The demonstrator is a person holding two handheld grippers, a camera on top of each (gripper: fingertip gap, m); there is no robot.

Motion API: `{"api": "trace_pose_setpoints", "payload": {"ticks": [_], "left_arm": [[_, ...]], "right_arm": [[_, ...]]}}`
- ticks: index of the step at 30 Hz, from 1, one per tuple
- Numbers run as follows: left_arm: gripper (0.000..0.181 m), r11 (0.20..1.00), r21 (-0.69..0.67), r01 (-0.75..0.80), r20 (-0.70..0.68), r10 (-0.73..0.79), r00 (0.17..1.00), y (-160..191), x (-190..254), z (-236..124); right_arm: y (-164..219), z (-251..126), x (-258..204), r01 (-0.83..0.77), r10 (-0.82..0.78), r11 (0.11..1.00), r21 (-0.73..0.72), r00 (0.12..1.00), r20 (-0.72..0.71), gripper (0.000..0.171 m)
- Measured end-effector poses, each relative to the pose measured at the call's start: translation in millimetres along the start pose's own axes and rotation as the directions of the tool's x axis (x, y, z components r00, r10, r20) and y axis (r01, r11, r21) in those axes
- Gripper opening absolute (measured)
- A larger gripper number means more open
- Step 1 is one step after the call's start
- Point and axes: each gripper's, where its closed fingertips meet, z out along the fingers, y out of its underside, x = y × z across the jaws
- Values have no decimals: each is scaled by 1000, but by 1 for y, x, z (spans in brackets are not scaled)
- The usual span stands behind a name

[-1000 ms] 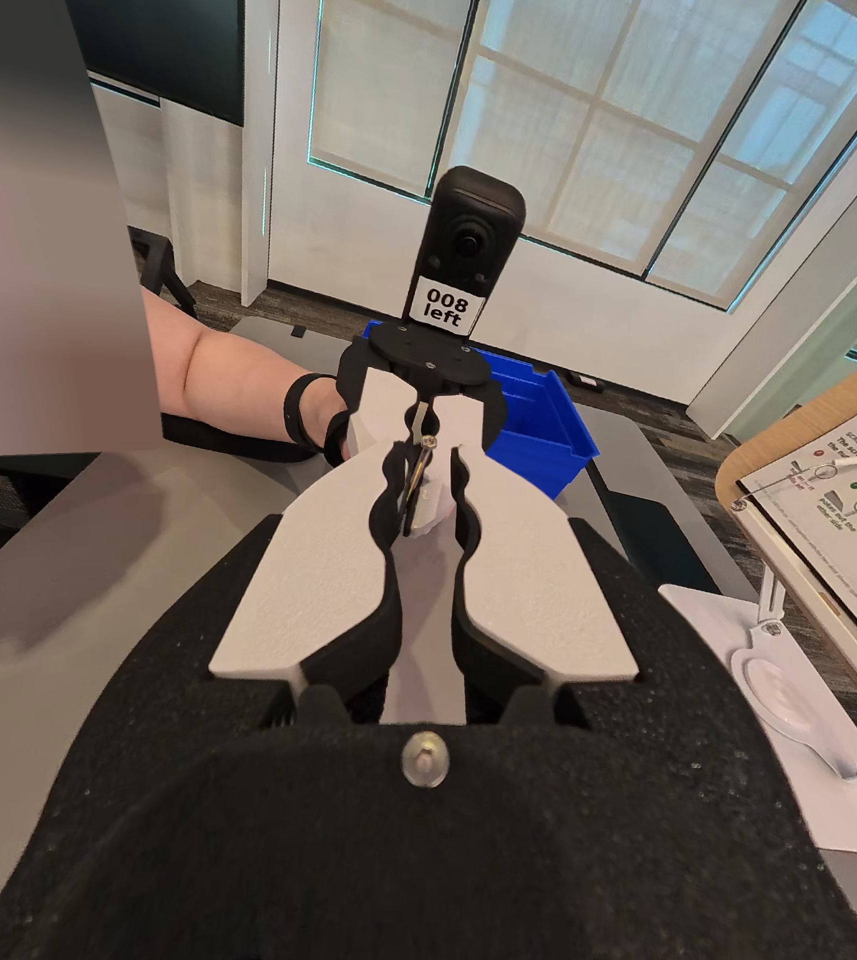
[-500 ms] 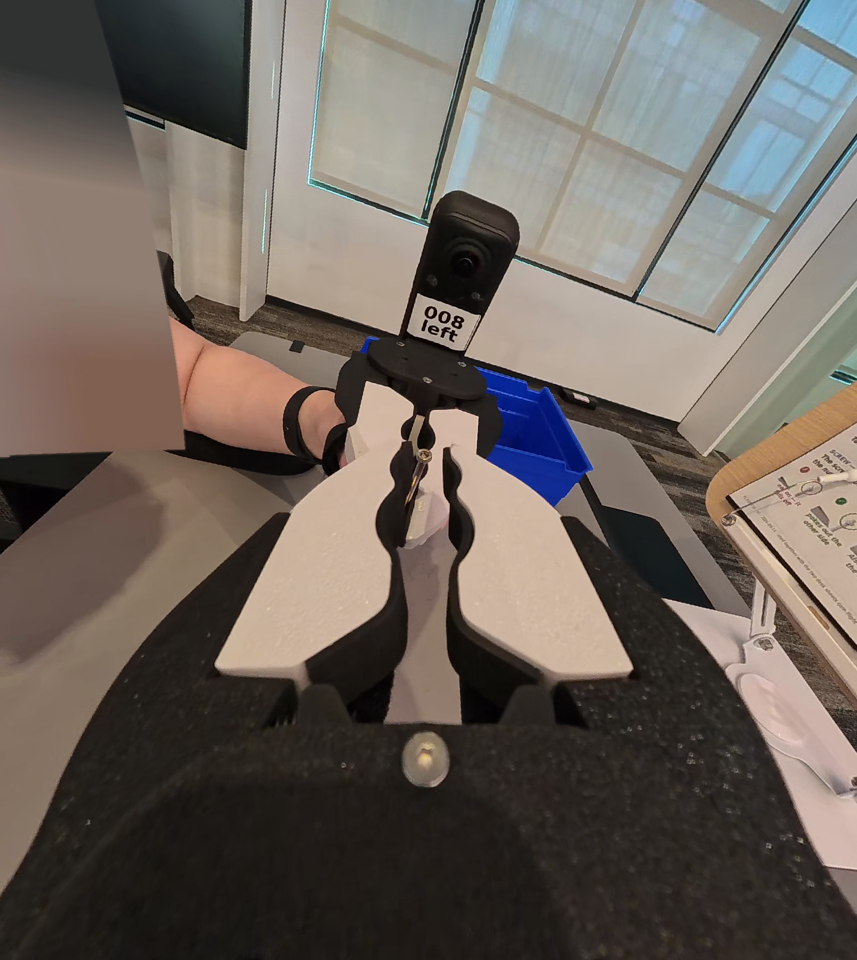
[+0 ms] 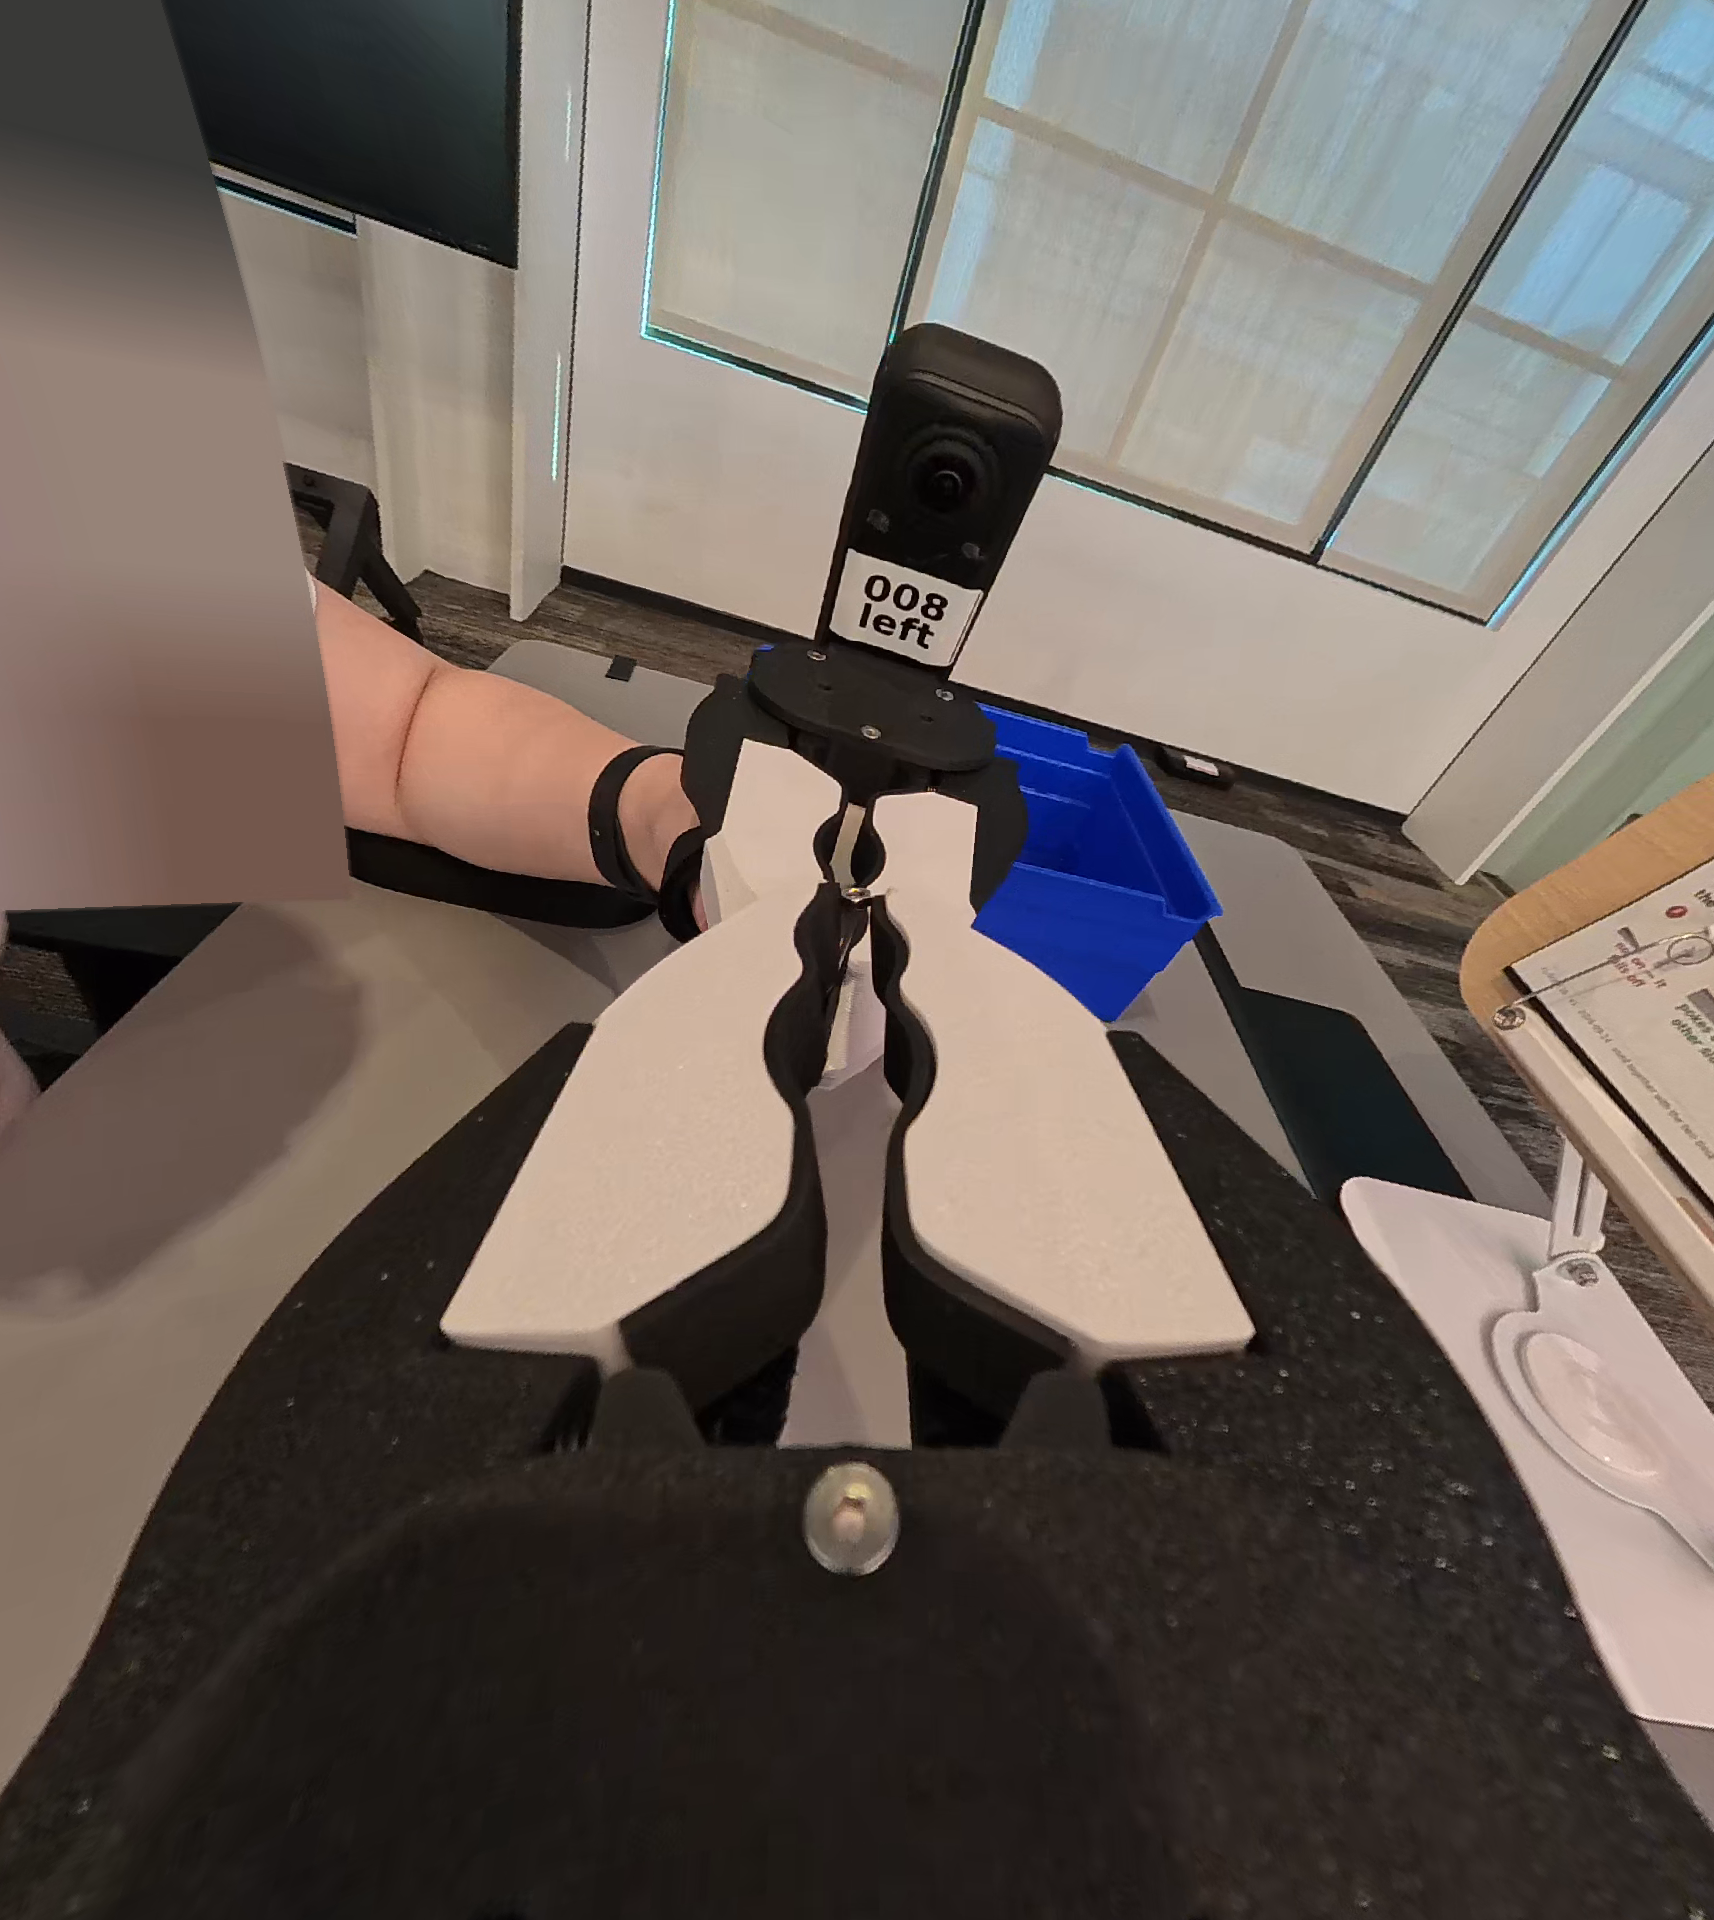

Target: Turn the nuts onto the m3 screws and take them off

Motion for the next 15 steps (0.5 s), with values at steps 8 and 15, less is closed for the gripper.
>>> {"api": "trace_pose_setpoints", "payload": {"ticks": [8,15], "left_arm": [[2,1000,-5,2,-3,-2,1000,2,0,1],[2,1000,12,1,-19,-1,1000,-1,3,2]], "right_arm": [[2,-1,-1,-19,19,1000,8,1000,22,5],[-1,-2,-4,-45,42,997,56,997,59,5]]}}
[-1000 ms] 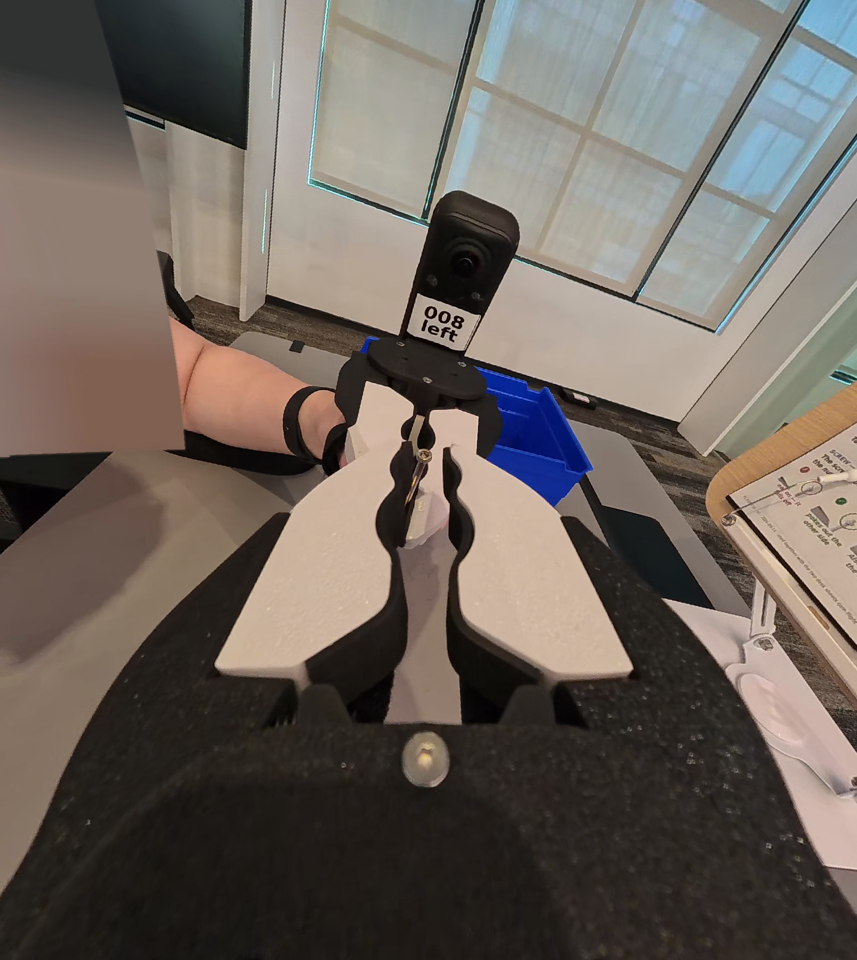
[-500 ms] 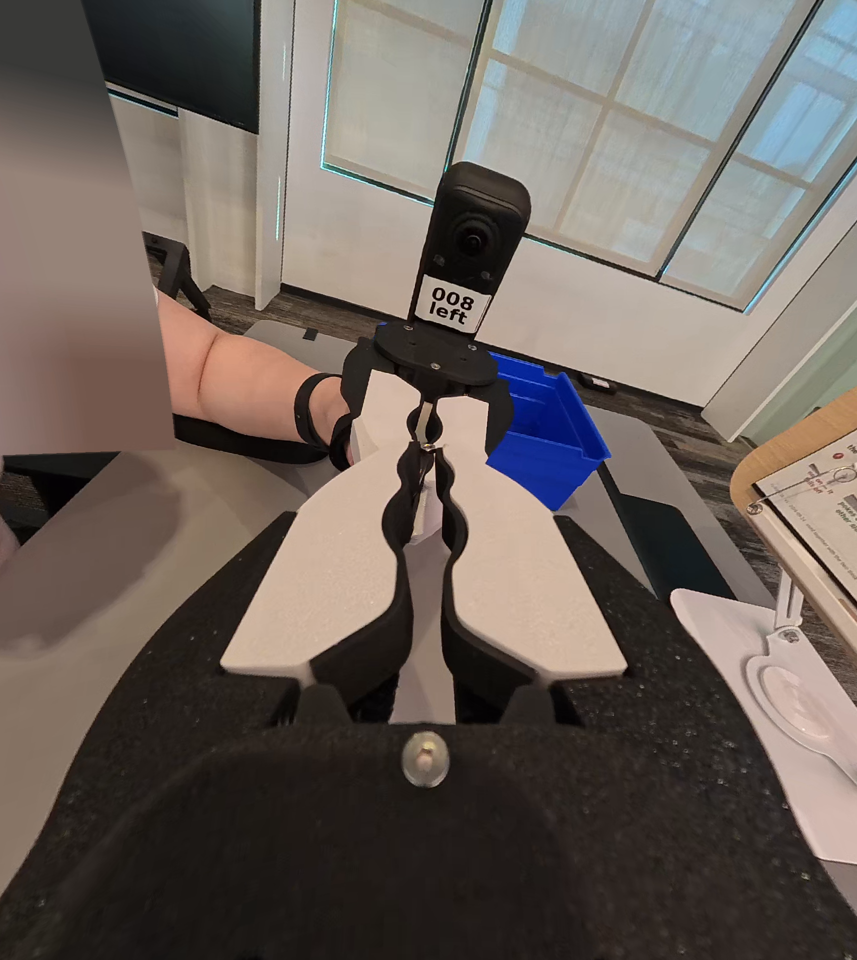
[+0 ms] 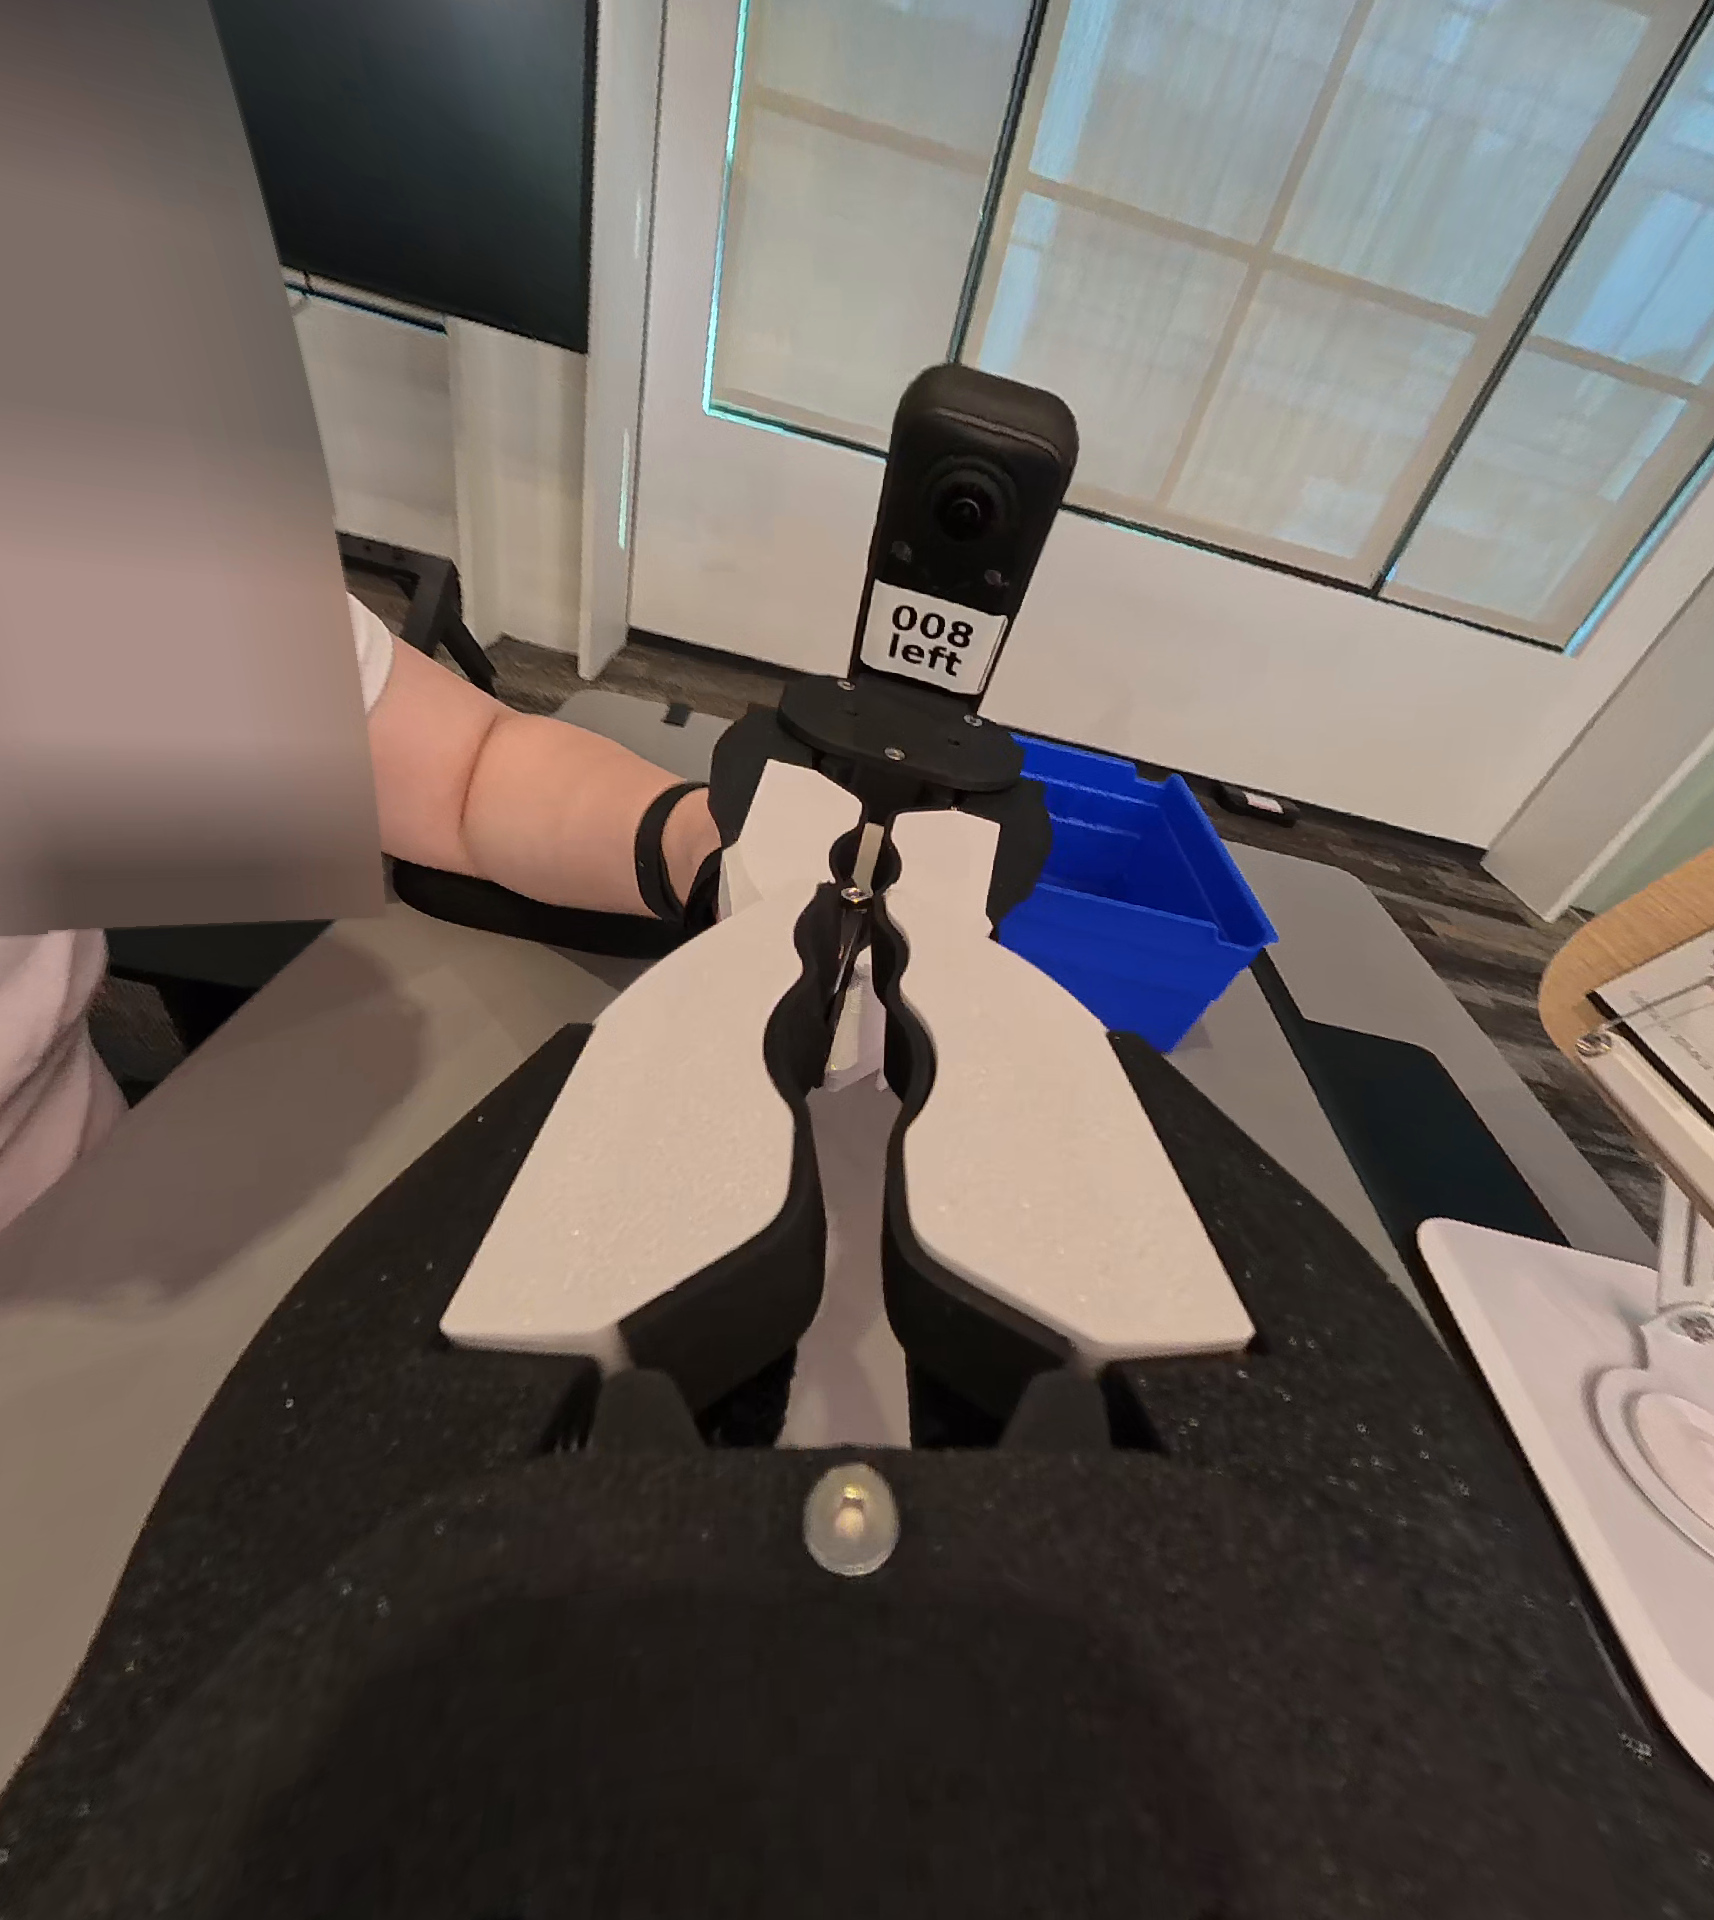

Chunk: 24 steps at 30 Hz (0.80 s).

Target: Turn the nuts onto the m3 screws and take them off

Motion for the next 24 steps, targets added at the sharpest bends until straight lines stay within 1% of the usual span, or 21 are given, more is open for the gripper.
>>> {"api": "trace_pose_setpoints", "payload": {"ticks": [6,13,17,24], "left_arm": [[2,1000,30,-8,-20,9,1000,-4,4,0],[2,997,36,-73,0,73,997,-6,6,0],[2,996,57,-71,-11,71,997,-8,8,0],[2,995,37,-98,37,96,995,-7,3,0]], "right_arm": [[-5,1,-3,-42,39,997,69,998,45,5],[-8,1,-8,-104,91,987,123,990,112,5],[-11,1,-10,-119,99,981,150,986,135,5],[-8,0,-7,-101,88,987,128,990,106,5]]}}
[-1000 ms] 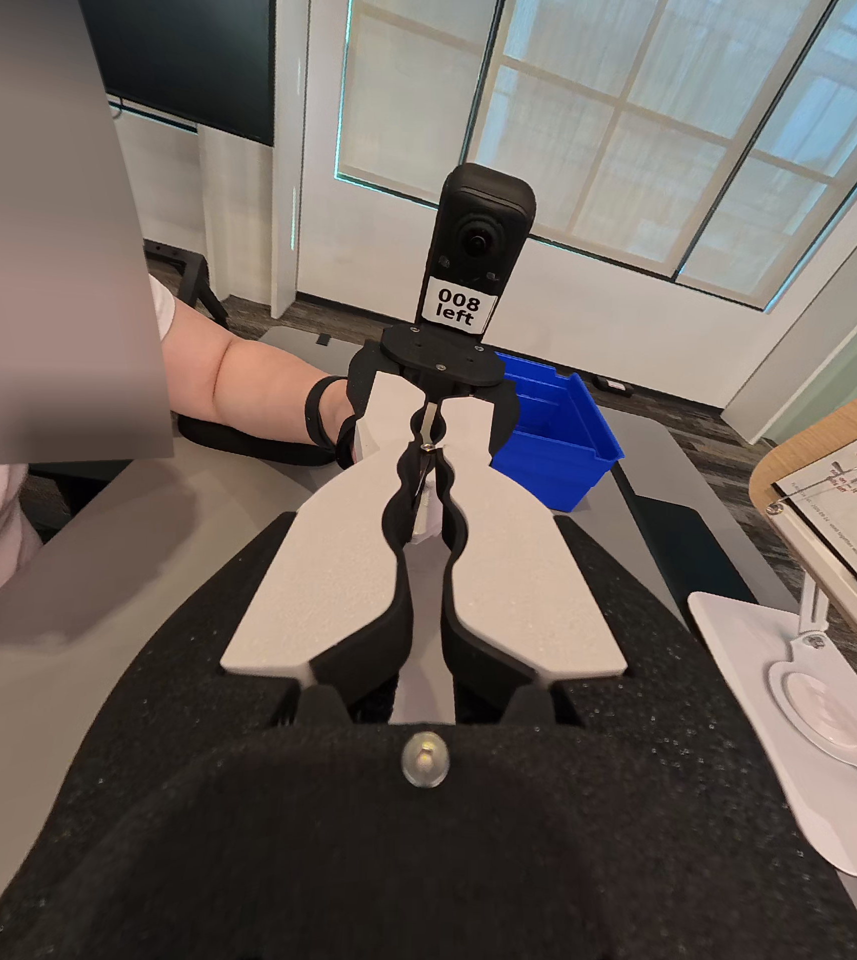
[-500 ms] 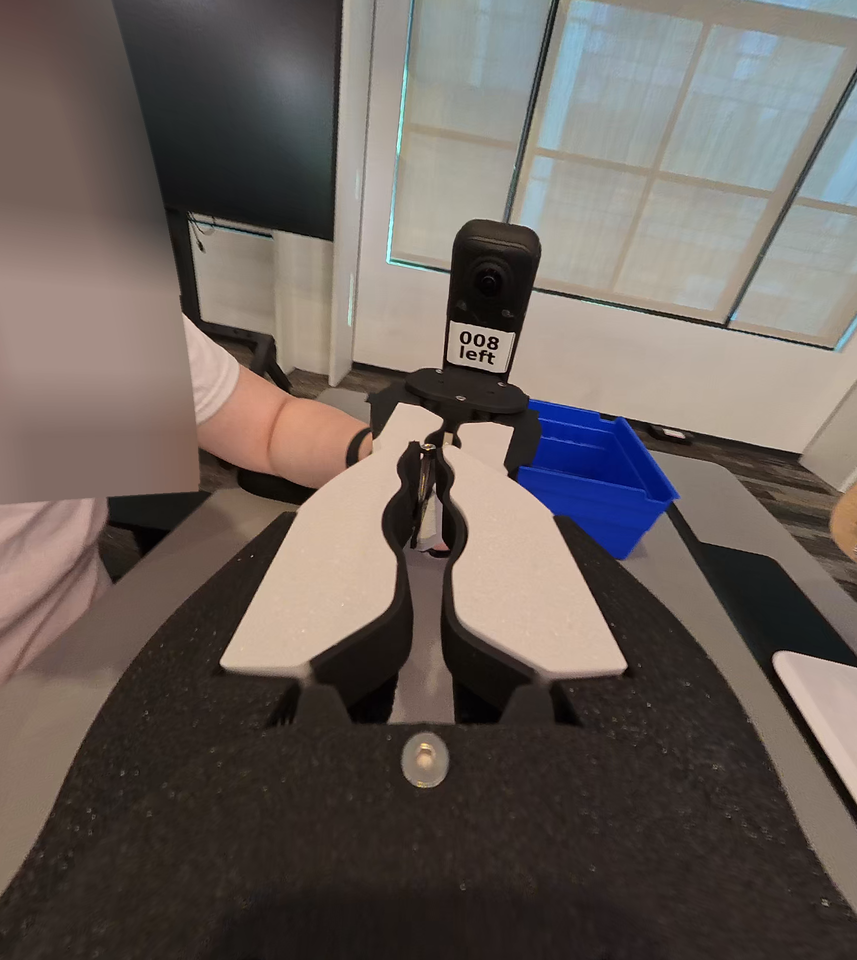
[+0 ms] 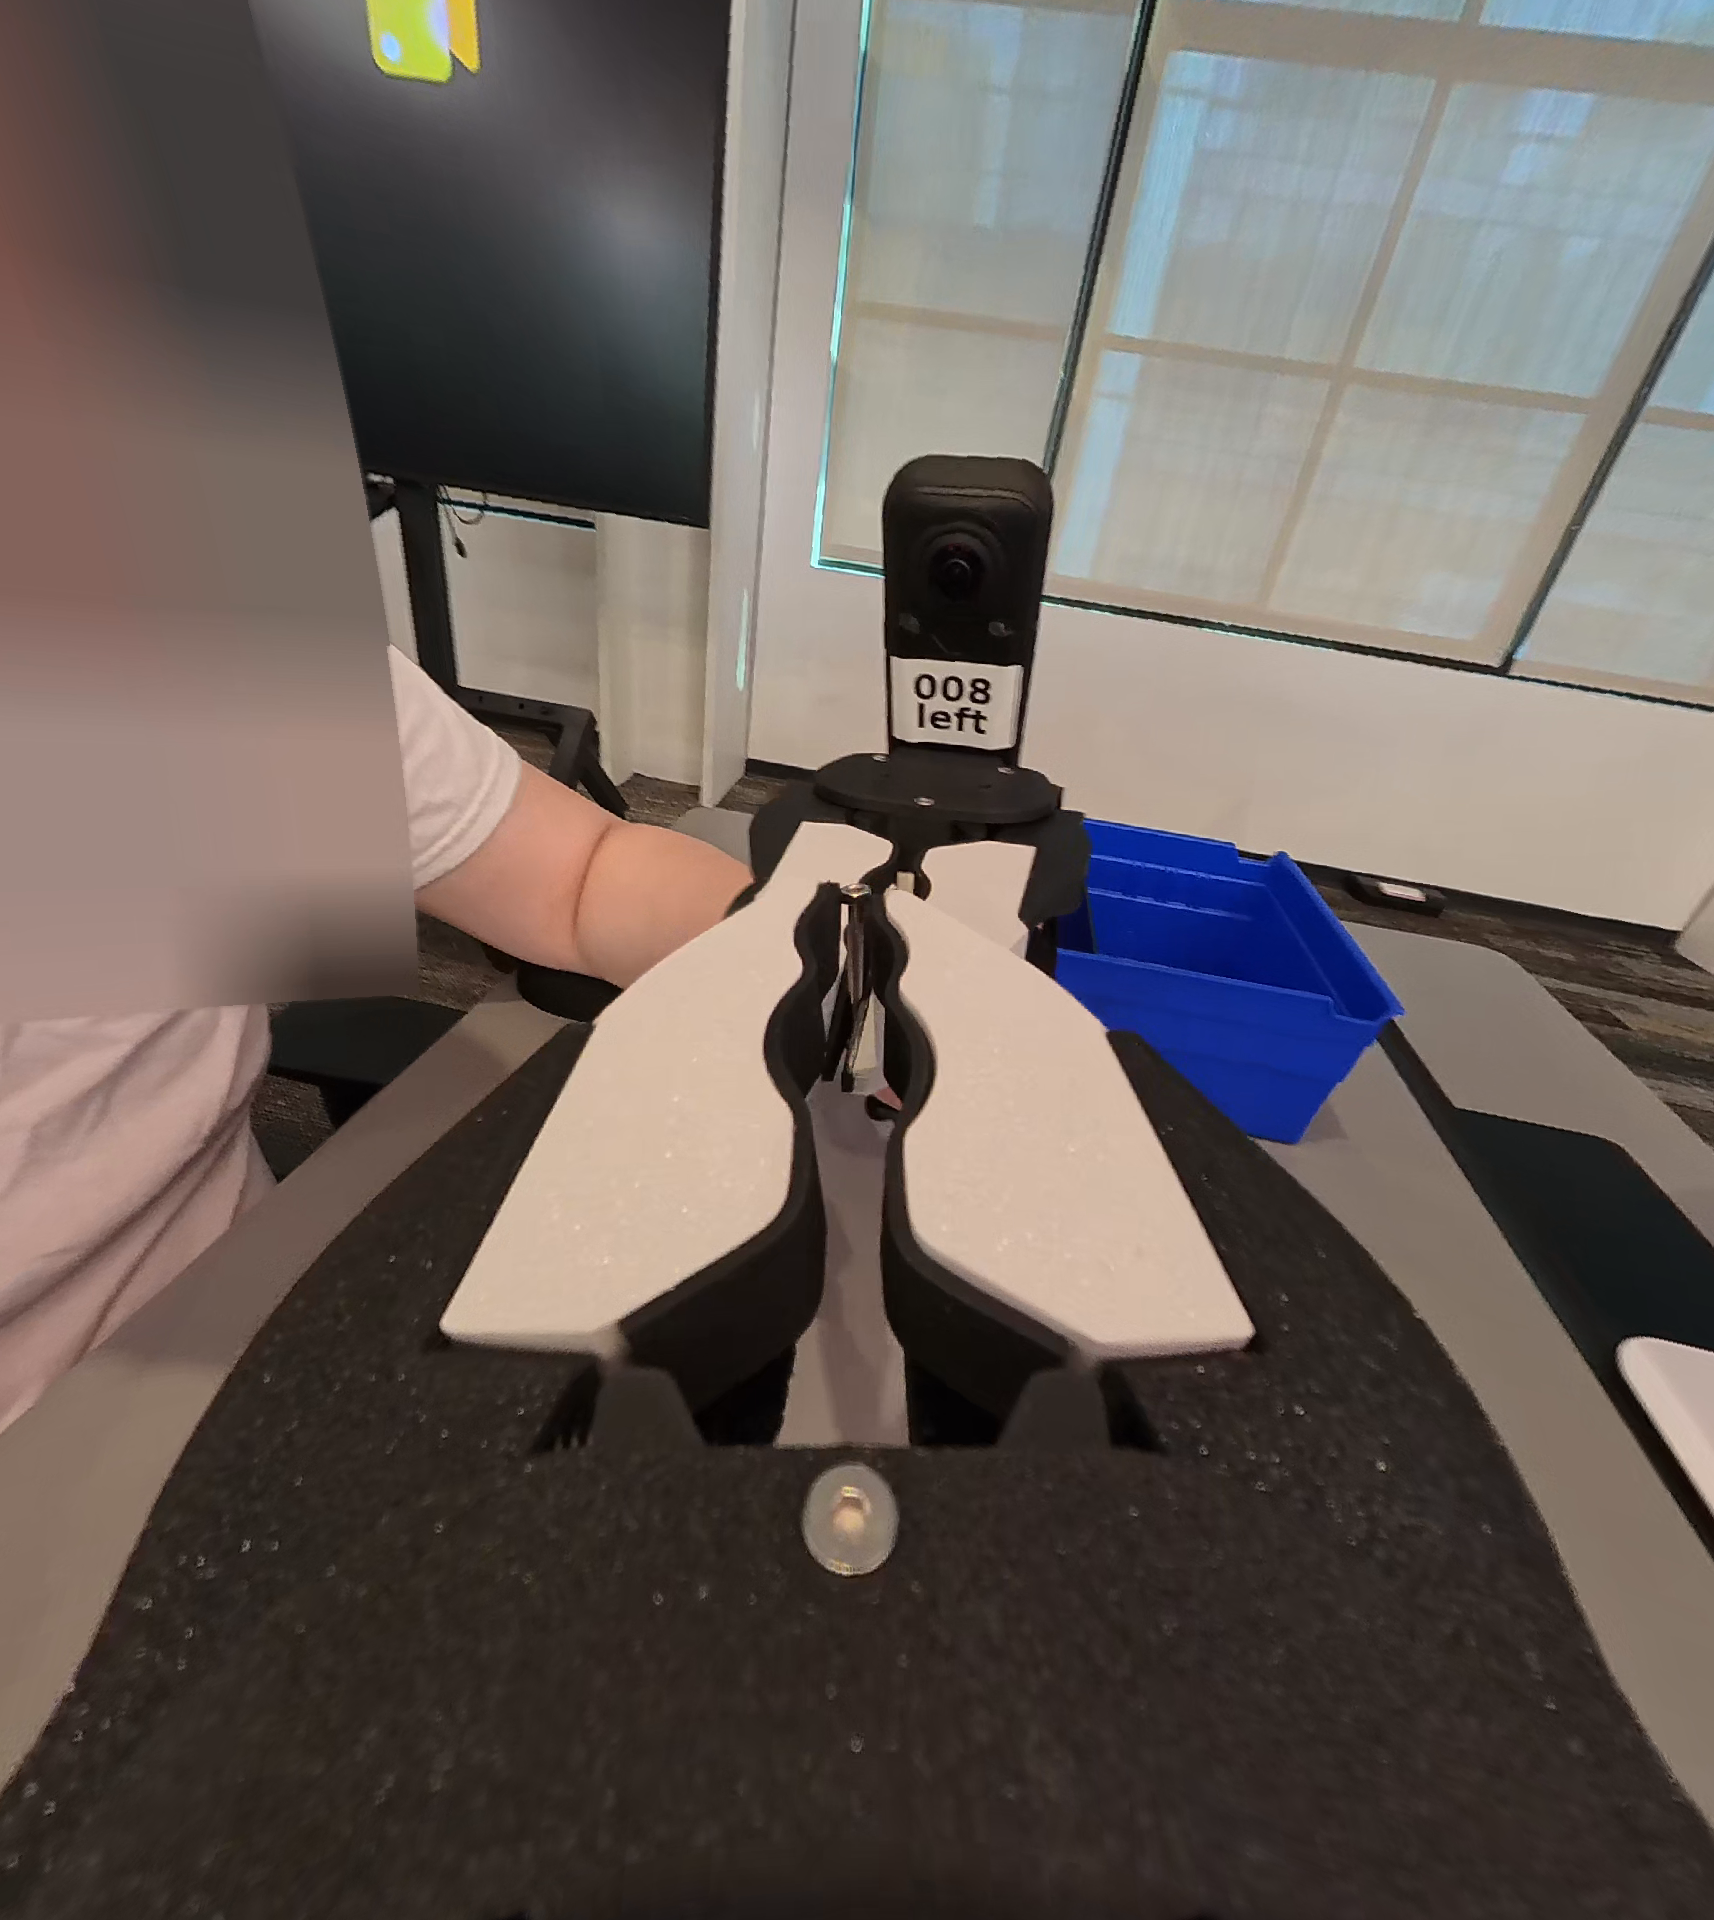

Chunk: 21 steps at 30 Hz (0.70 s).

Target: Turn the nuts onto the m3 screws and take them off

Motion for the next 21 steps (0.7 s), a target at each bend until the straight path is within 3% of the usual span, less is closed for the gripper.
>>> {"api": "trace_pose_setpoints", "payload": {"ticks": [7,21], "left_arm": [[2,1000,4,4,55,-5,998,-1,-8,-2],[2,1000,1,24,44,-24,999,0,-8,-2]], "right_arm": [[0,1,8,69,-70,997,-21,994,-85,4],[0,0,10,70,-71,997,-18,993,-95,6]]}}
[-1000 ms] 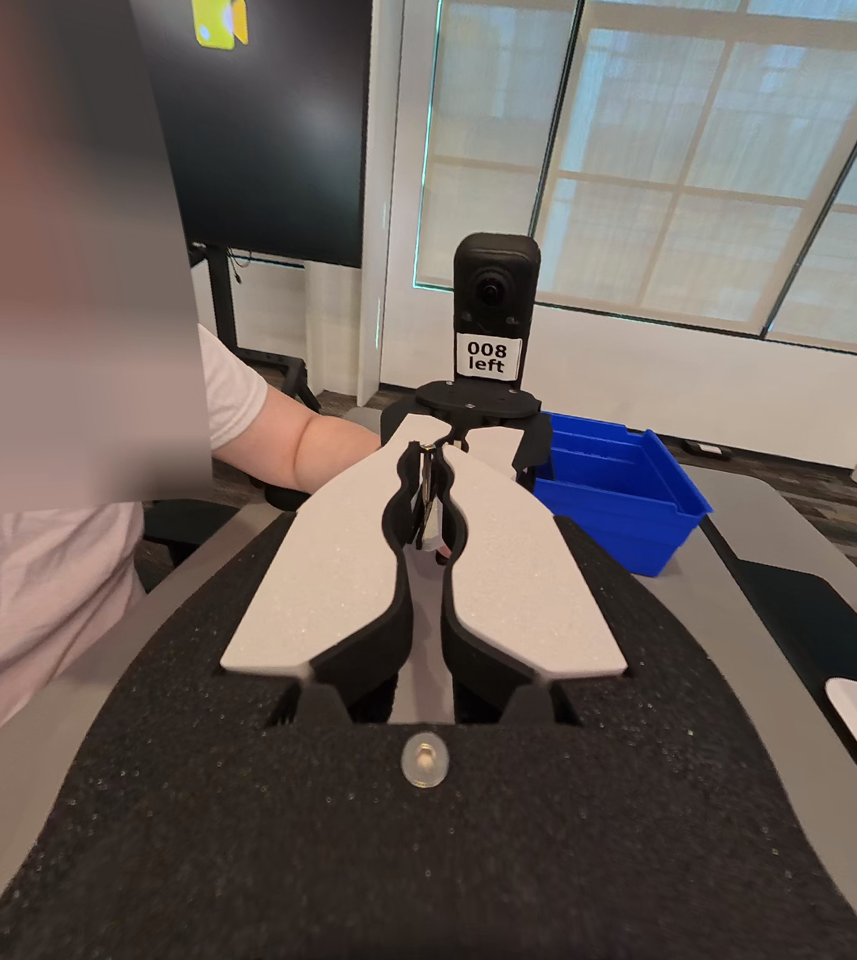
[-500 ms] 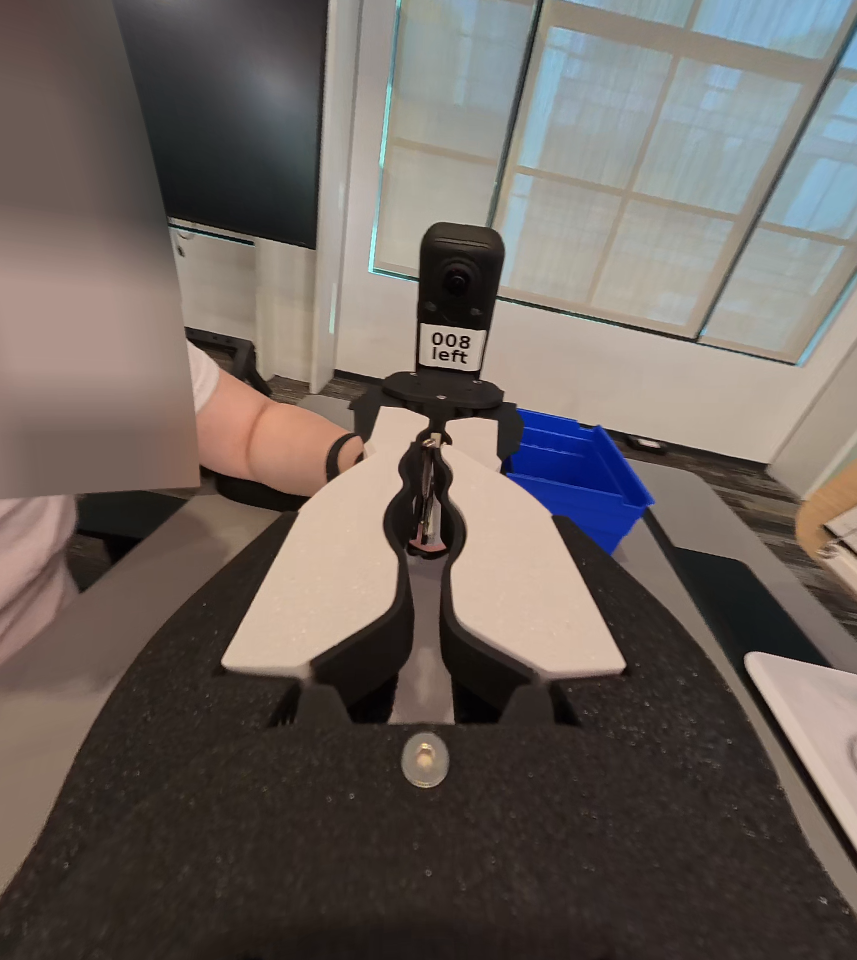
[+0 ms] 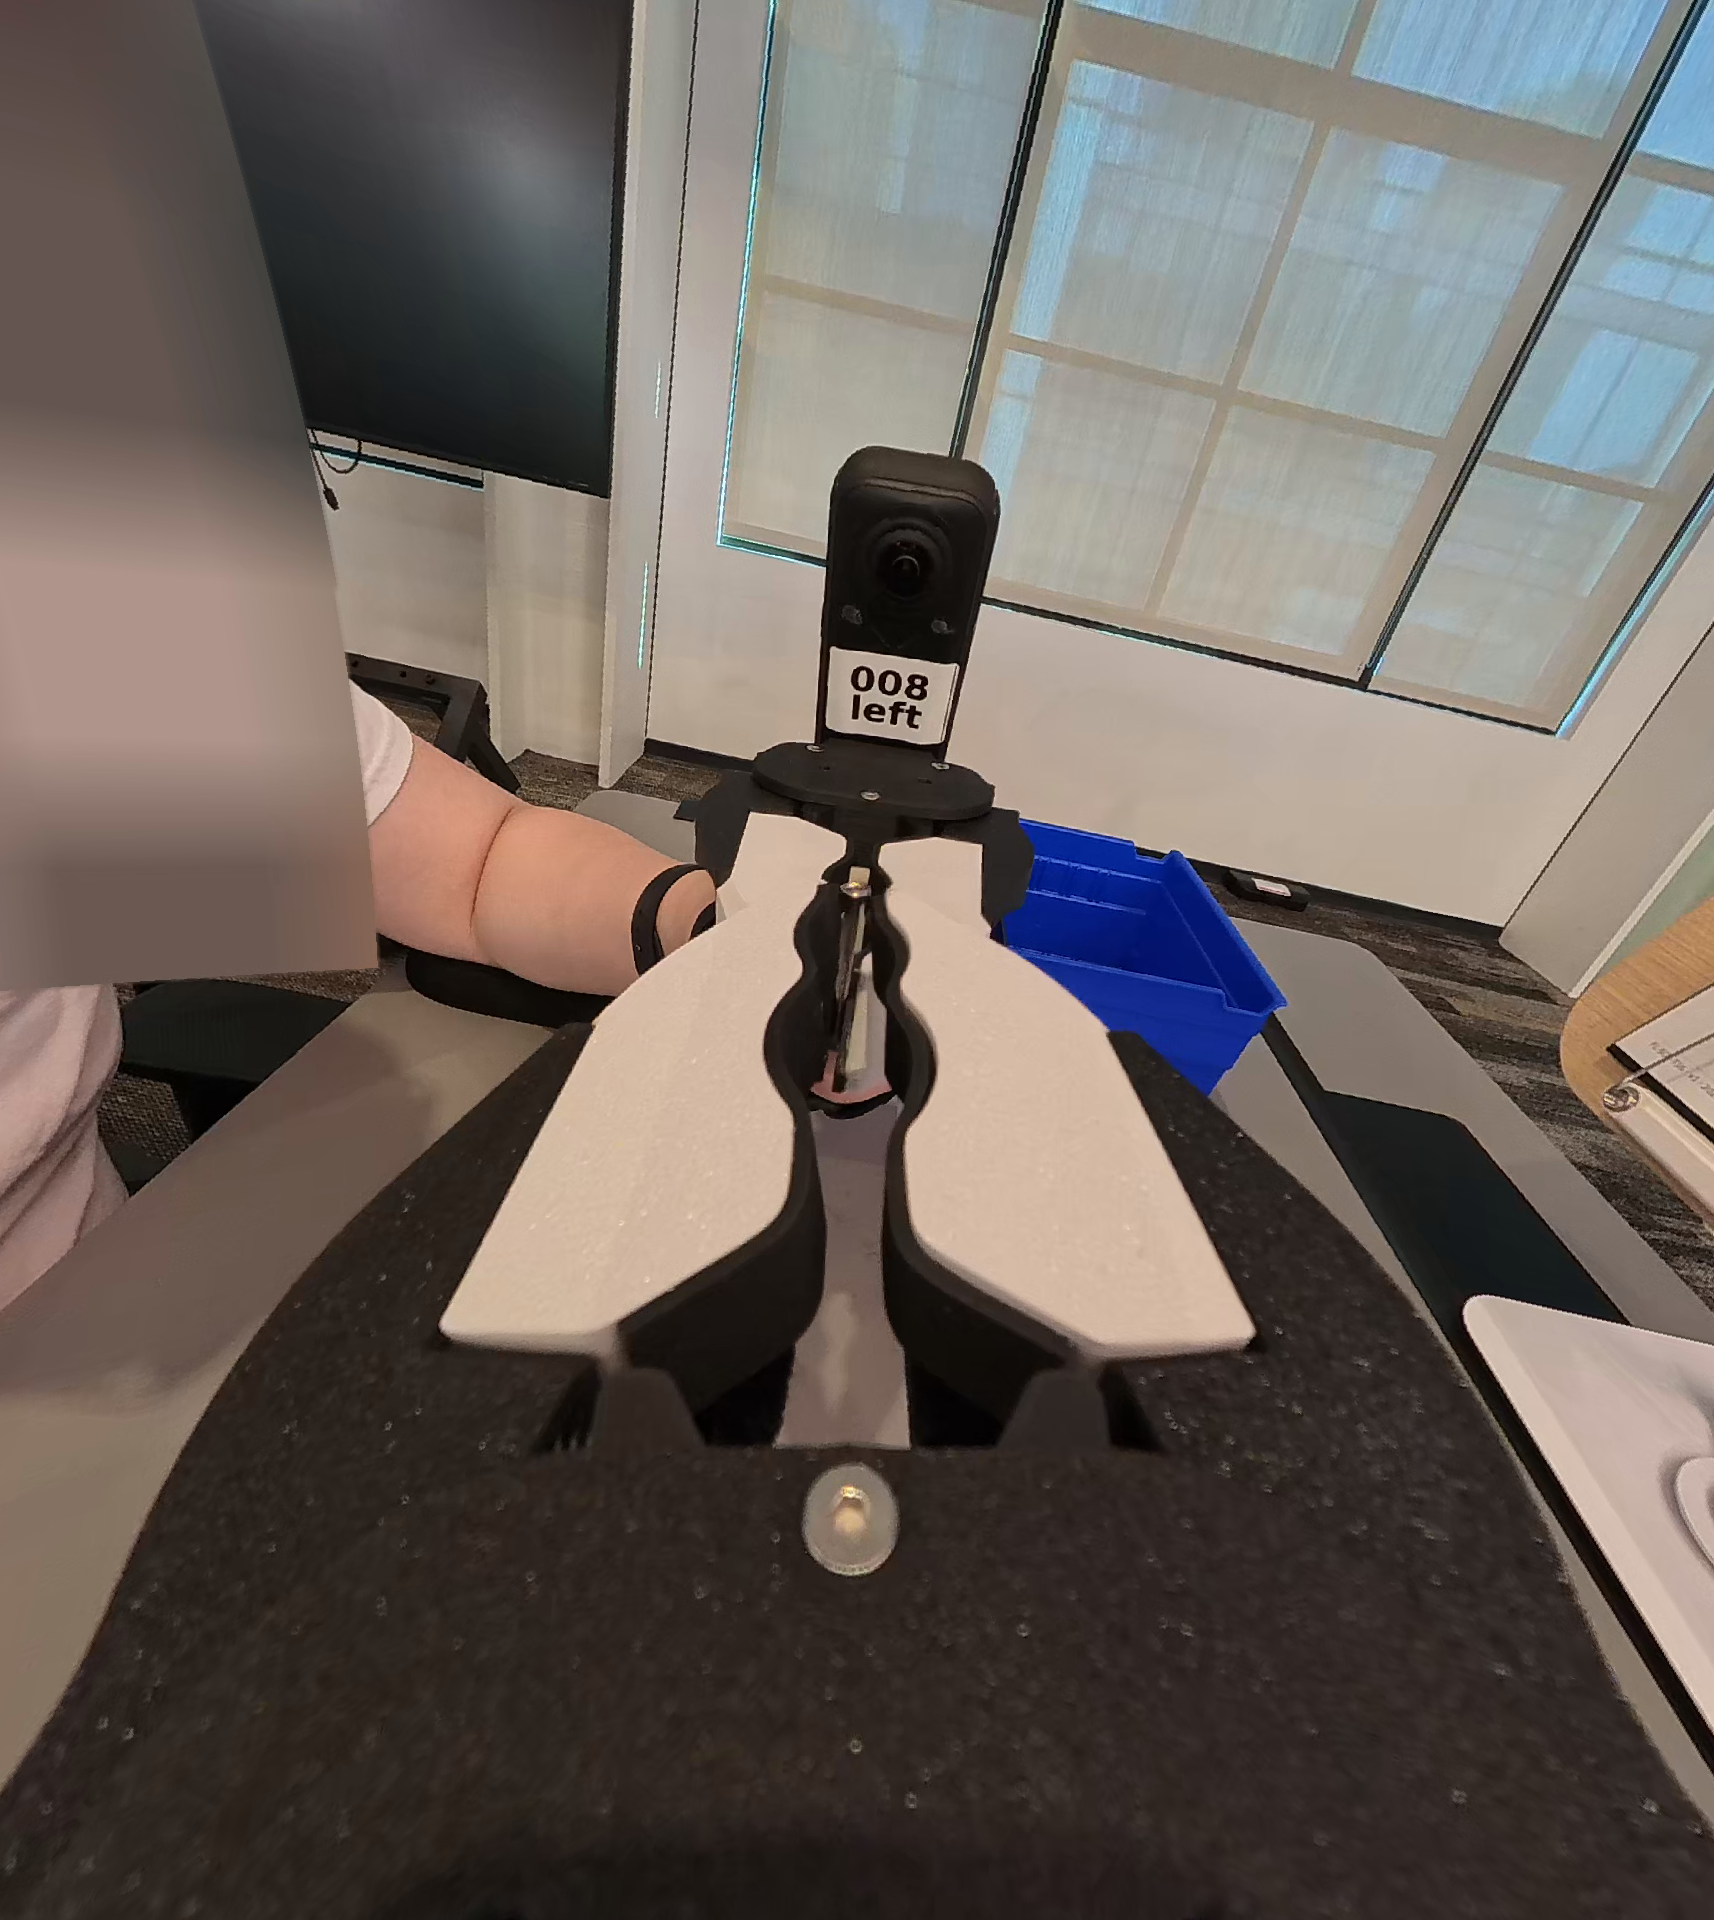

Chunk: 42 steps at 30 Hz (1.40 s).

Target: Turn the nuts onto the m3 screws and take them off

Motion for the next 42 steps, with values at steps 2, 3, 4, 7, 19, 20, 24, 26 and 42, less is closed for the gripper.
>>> {"api": "trace_pose_setpoints", "payload": {"ticks": [2,3,4,7,19,20,24,26,42], "left_arm": [[2,1000,0,2,-4,-2,1000,0,0,0],[2,1000,0,4,-4,-4,1000,0,0,0],[2,1000,-1,3,-3,-3,1000,0,0,0],[2,1000,-1,2,-4,-2,1000,0,0,0],[2,1000,-2,0,-1,0,1000,0,0,0],[2,1000,-4,0,0,0,1000,0,0,0],[2,1000,-6,1,-1,-1,1000,1,0,0],[2,1000,-6,-1,1,1,1000,1,0,0],[2,1000,-9,-3,7,3,1000,1,-1,1]], "right_arm": [[0,0,0,0,0,1000,2,1000,-2,7],[0,-1,1,0,0,1000,2,1000,-4,7],[0,-1,1,1,-1,1000,3,1000,-3,7],[0,-1,0,2,-2,1000,1,1000,2,6],[-2,-2,0,-4,4,1000,10,1000,2,9],[-2,-2,0,-5,5,1000,12,1000,5,9],[-2,-2,0,-7,7,1000,12,1000,5,9],[-2,-2,0,-9,9,1000,12,1000,6,7],[-2,-2,0,38,-38,999,-1,999,-19,6]]}}
